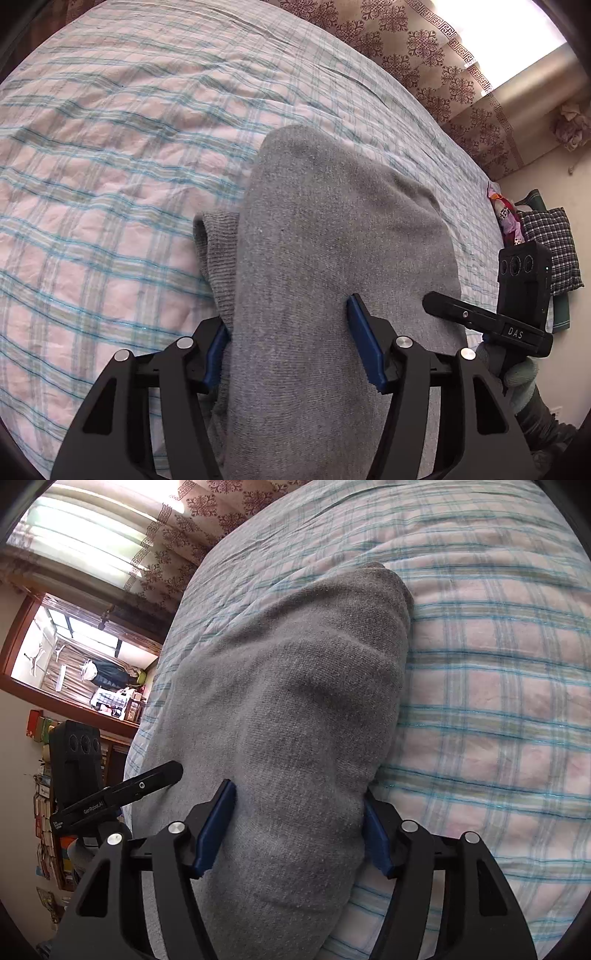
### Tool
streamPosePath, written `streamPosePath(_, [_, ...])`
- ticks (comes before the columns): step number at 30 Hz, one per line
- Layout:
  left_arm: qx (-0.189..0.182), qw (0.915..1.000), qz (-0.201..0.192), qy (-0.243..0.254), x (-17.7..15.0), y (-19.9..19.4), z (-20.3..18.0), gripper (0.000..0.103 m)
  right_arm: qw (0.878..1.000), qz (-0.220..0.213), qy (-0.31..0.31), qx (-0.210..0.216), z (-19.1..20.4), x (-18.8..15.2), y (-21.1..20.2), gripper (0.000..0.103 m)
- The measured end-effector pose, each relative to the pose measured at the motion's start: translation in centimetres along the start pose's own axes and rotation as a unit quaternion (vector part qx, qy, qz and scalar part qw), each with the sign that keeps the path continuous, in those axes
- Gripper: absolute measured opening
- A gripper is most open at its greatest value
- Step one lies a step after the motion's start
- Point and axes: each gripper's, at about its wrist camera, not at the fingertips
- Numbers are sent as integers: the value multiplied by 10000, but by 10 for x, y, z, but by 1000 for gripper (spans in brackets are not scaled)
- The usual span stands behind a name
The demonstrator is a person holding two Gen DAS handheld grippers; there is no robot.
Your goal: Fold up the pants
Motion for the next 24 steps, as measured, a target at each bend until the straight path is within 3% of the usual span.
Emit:
streamPosePath(2, [5,10000,-42,12,0,-6,-2,51,9998,-43,-177,-35,7,1,-4,42])
streamPosePath(4, [19,9999,-96,34,2,-13,-5,45,9994,-105,-340,-55,16,2,-9,39])
streamPosePath(12, [-4,9991,-337,240,11,-40,-39,36,9965,-515,-656,-50,34,9,-51,36])
streamPosePath(16, [-108,9981,-370,481,19,-40,-77,32,9938,-861,-699,-120,27,16,-93,36])
streamPosePath(18, [-236,9969,-383,640,22,-37,-101,26,9918,-1039,-709,-220,20,19,-116,36])
streamPosePath(24, [-554,9920,-316,1087,33,-13,-182,24,9868,-1428,-563,-519,-15,23,-184,35])
Point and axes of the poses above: each gripper's, at about its wrist camera, not at the fingertips, and y roughly the way its jaws point, z to its left, x to its top, and after that the axes turned 5 degrees about x, right-handed
